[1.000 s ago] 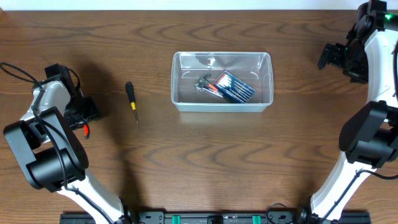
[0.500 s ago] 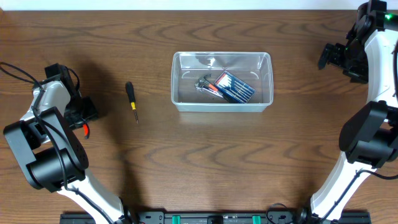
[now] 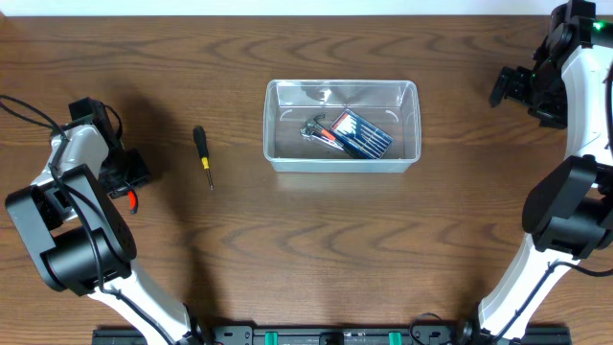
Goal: Pack container
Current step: 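Close the left gripper on the pliers at the joint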
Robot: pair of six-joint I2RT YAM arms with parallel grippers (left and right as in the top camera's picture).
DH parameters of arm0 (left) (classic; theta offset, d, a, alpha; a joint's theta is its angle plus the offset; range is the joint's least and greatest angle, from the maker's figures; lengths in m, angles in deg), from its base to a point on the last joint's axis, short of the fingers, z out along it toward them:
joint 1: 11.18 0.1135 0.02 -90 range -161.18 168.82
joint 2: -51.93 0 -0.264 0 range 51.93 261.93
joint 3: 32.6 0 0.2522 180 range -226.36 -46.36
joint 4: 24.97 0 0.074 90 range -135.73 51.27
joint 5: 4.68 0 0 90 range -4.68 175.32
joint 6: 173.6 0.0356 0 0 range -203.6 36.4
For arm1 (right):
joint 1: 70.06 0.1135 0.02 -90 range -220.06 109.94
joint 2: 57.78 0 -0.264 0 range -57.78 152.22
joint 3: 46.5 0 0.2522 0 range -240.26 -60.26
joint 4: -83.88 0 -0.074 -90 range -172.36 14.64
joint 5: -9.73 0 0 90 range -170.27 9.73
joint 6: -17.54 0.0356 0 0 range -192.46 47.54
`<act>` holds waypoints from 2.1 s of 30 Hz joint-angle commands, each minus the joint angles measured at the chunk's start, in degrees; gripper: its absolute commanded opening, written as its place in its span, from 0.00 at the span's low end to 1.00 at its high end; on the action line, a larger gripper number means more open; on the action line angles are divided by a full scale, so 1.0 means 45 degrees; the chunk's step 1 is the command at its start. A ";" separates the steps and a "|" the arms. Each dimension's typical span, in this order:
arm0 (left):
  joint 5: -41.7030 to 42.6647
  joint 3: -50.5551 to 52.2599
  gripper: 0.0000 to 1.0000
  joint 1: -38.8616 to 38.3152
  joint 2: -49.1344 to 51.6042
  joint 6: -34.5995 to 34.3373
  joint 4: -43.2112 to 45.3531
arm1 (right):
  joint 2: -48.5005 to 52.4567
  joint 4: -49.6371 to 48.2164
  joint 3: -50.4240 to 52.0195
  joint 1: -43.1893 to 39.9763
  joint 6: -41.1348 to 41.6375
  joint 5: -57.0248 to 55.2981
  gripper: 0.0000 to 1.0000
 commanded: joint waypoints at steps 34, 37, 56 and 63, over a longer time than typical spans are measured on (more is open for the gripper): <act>-0.0102 0.0413 0.25 0.0121 0.0403 -0.0117 0.0228 | 0.0010 -0.0029 0.0000 0.0015 0.0233 -0.0005 0.99; -0.0102 0.0413 0.25 0.0121 0.0403 -0.0117 0.0228 | 0.0010 -0.0029 0.0000 0.0015 0.0233 -0.0005 0.99; -0.0102 0.0413 0.19 0.0121 0.0403 -0.0117 0.0233 | 0.0010 -0.0029 0.0000 0.0015 0.0233 -0.0005 0.99; -0.0102 0.0413 0.19 0.0121 0.0403 -0.0117 0.0233 | 0.0010 -0.0029 0.0000 0.0015 0.0233 -0.0005 0.99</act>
